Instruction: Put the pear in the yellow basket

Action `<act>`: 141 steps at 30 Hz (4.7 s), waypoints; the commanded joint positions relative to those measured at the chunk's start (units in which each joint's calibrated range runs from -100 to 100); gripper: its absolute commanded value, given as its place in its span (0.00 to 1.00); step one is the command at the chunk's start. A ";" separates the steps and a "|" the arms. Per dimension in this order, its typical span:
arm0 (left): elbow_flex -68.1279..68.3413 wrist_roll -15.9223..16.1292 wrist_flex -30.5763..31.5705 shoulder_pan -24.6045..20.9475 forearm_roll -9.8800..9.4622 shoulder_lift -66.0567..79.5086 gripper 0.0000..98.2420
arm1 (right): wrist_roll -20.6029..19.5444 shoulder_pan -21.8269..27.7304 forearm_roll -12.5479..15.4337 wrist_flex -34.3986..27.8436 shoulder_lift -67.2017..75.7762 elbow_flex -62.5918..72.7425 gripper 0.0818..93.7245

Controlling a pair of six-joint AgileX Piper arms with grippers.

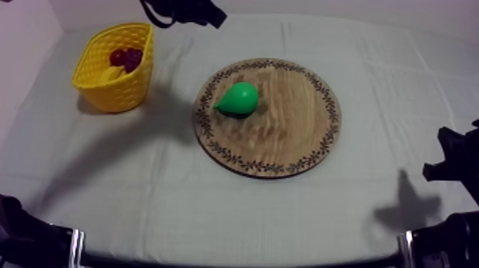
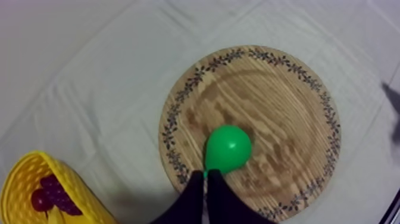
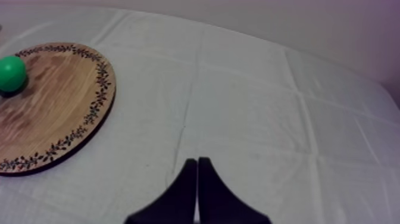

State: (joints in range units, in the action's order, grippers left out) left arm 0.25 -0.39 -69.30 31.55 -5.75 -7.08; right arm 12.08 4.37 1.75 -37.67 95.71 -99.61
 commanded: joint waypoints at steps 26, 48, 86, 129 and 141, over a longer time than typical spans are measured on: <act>-4.34 1.16 -10.33 0.85 -0.52 -2.66 0.79 | 0.01 0.00 -0.02 0.01 0.05 -0.05 0.00; 0.96 6.73 -1.07 0.76 2.48 -14.47 0.97 | 0.02 0.00 -0.02 0.01 0.05 -0.05 0.00; -6.68 9.43 13.33 0.17 4.56 -35.64 0.54 | 0.06 0.00 -0.02 0.01 0.05 -0.05 0.00; 7.56 -0.64 4.57 -18.70 -1.11 -0.20 0.45 | 0.03 0.00 -0.02 0.01 0.05 -0.05 0.00; 4.66 -3.27 9.11 -22.97 -3.17 -11.90 0.44 | 0.03 0.00 -0.02 0.01 0.05 -0.05 0.00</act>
State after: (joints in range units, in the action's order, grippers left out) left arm 4.76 -3.57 -60.41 8.69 -8.81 -17.45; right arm 12.12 4.37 1.75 -37.68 95.71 -99.61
